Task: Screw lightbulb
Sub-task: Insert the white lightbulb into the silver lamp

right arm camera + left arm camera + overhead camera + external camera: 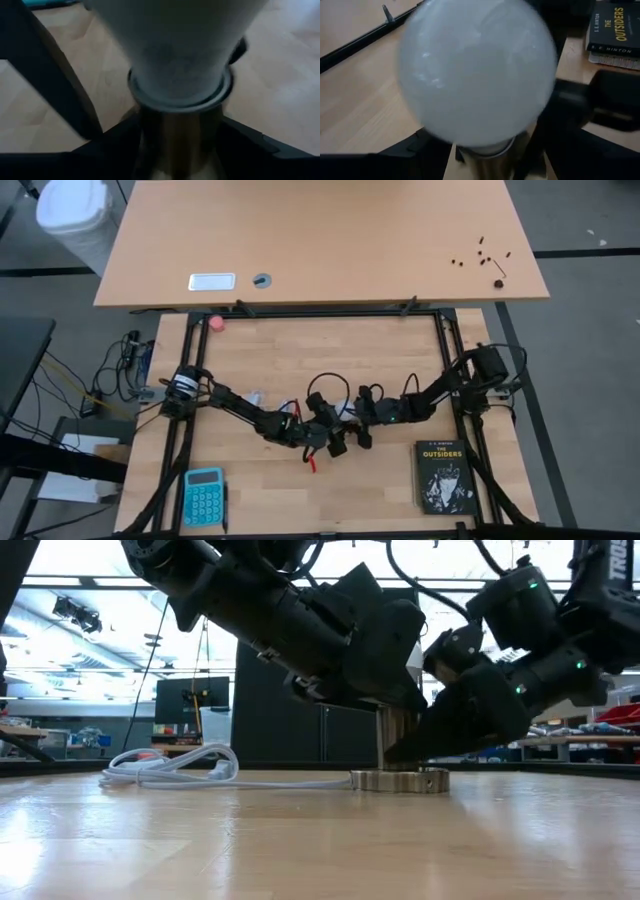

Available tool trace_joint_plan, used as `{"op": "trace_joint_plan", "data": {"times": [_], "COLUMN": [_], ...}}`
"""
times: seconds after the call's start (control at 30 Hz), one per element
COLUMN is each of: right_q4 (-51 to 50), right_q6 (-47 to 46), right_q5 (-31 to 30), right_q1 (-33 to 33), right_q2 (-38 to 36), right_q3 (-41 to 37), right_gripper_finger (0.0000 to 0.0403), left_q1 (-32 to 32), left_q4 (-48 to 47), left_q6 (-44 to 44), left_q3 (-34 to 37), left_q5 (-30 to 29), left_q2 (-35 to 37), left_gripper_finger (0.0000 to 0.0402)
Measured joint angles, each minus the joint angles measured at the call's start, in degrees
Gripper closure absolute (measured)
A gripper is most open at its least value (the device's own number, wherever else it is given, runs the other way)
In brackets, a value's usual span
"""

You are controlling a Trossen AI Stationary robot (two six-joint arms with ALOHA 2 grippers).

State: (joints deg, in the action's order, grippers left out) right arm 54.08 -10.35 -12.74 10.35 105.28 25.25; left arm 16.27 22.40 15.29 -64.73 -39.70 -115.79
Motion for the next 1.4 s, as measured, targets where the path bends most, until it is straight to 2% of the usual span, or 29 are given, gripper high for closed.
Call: {"op": "trace_joint_plan", "data": {"times": [0.17, 0.43, 0.73, 0.97, 1.07, 1.2, 1.4], "right_q4": [4.05, 4.64, 4.44, 4.07, 4.02, 3.92, 3.83], "right_q6": [-0.38, -0.72, -1.00, -1.42, -1.48, -1.68, -1.62], "right_q5": [0.03, 0.01, 0.01, -0.01, 0.00, 0.01, 0.02], "right_q1": [0.00, 0.01, 0.02, 0.04, 0.07, 0.04, 0.04], "right_q2": [2.81, 3.21, 3.21, 3.15, 3.15, 3.15, 3.15], "right_q3": [0.10, 0.08, 0.03, -0.03, -0.03, 0.01, 0.03], "right_gripper_finger": [0.0169, 0.0214, 0.0201, 0.0205, 0.0204, 0.0204, 0.0204], "left_q1": [0.52, 1.85, 1.78, 1.62, 1.54, 0.93, 0.34], "left_q4": [-1.63, -6.33, -5.97, -4.96, -4.13, -1.53, 2.05], "left_q6": [-0.59, -1.76, -0.05, 1.15, 1.95, 3.11, -1.40], "left_q3": [0.01, -0.13, -0.07, 0.04, 0.27, 1.07, 1.31], "left_q5": [-0.65, -5.69, -5.38, -3.65, -3.57, -2.68, -2.03], "left_q2": [0.46, 3.96, 3.98, 3.98, 3.96, 3.96, 3.96], "left_gripper_finger": [0.0115, 0.0131, 0.0166, 0.0171, 0.0161, 0.0128, 0.0088]}}
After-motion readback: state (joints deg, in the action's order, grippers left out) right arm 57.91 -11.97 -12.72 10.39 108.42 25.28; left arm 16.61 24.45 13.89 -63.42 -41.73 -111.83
